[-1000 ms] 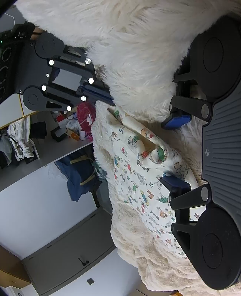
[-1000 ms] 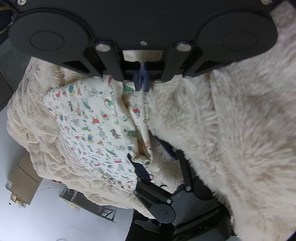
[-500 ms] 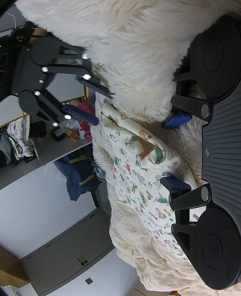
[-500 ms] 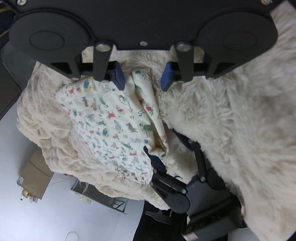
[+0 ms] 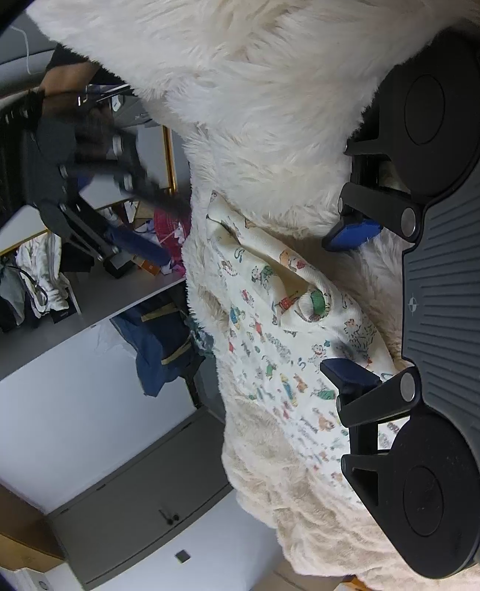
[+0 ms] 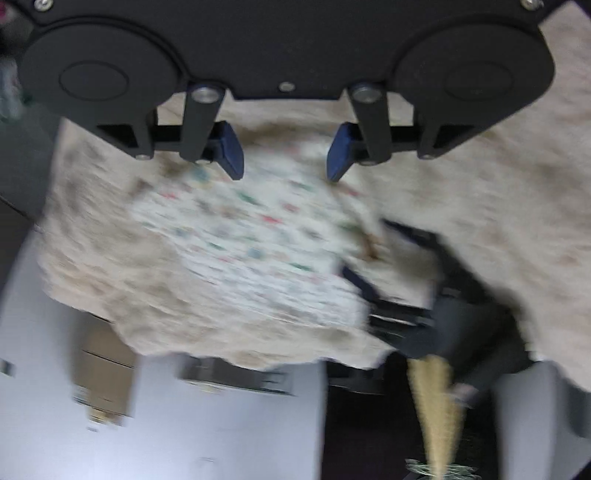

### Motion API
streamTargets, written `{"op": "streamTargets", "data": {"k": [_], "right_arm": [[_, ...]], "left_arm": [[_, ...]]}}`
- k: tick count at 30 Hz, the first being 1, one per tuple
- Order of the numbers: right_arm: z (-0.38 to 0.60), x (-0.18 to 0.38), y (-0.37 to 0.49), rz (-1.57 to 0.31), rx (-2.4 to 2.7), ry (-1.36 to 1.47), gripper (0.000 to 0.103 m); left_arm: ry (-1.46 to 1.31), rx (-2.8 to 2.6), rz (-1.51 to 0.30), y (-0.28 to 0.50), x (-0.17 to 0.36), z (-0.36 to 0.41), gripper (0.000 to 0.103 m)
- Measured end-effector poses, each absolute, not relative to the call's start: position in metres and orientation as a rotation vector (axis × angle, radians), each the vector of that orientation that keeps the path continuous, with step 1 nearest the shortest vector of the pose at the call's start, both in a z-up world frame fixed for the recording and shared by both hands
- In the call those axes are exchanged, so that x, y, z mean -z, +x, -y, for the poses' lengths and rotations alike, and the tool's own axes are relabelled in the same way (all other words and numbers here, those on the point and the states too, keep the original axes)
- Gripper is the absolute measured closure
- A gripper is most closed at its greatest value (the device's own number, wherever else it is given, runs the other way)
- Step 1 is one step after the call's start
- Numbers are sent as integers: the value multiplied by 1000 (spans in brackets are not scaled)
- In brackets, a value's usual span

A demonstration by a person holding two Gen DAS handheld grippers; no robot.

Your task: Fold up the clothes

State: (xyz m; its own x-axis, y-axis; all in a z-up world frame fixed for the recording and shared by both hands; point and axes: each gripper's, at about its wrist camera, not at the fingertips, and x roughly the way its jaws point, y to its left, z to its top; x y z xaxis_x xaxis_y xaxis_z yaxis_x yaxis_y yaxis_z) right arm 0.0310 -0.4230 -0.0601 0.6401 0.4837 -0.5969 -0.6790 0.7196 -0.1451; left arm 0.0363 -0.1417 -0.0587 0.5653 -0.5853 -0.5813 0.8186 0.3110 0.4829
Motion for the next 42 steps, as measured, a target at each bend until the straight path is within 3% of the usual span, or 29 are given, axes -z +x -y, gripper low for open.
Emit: {"op": "streamTargets", "data": {"k": [2, 5, 13, 15, 18, 21, 31, 34, 35, 36, 37, 39, 41, 42], "right_arm": [[421, 77, 37, -585, -584, -485, 55], [410, 98, 42, -574, -572, -603, 55], [377, 127, 36, -220, -645, -785, 47], [375, 126, 35, -219, -678, -810, 53], [372, 124, 34, -216, -728, -844, 78], [371, 110, 26, -209, -761, -844, 87], [396, 54, 38, -244, -809, -588, 93], [401, 47, 41, -256, -811, -553, 93], [403, 46, 41, -260, -811, -551, 93], [406, 45, 41, -261, -811, -550, 93], [408, 44, 40, -262, -811, -549, 93], [415, 43, 38, -259, -804, -544, 90], [426, 39, 37, -250, -784, -530, 67], [429, 40, 36, -253, -757, -546, 50]], "left_arm": [[847, 944, -306, 35, 59, 143, 53], [883, 926, -273, 31, 61, 149, 54], [909, 921, -237, 29, 66, 153, 53], [911, 920, -234, 29, 66, 154, 51], [935, 910, -197, 24, 67, 158, 48], [985, 930, -126, 12, 65, 171, 48], [898, 861, -46, 14, 60, 220, 26], [922, 765, -23, 19, 61, 236, 27], [939, 722, -21, 22, 62, 244, 28], [964, 697, -26, 25, 64, 248, 37], [990, 672, -31, 28, 67, 252, 63], [1010, 662, -46, 34, 69, 254, 94], [982, 691, -46, 36, 63, 246, 95], [957, 700, -38, 36, 56, 238, 96]]}}
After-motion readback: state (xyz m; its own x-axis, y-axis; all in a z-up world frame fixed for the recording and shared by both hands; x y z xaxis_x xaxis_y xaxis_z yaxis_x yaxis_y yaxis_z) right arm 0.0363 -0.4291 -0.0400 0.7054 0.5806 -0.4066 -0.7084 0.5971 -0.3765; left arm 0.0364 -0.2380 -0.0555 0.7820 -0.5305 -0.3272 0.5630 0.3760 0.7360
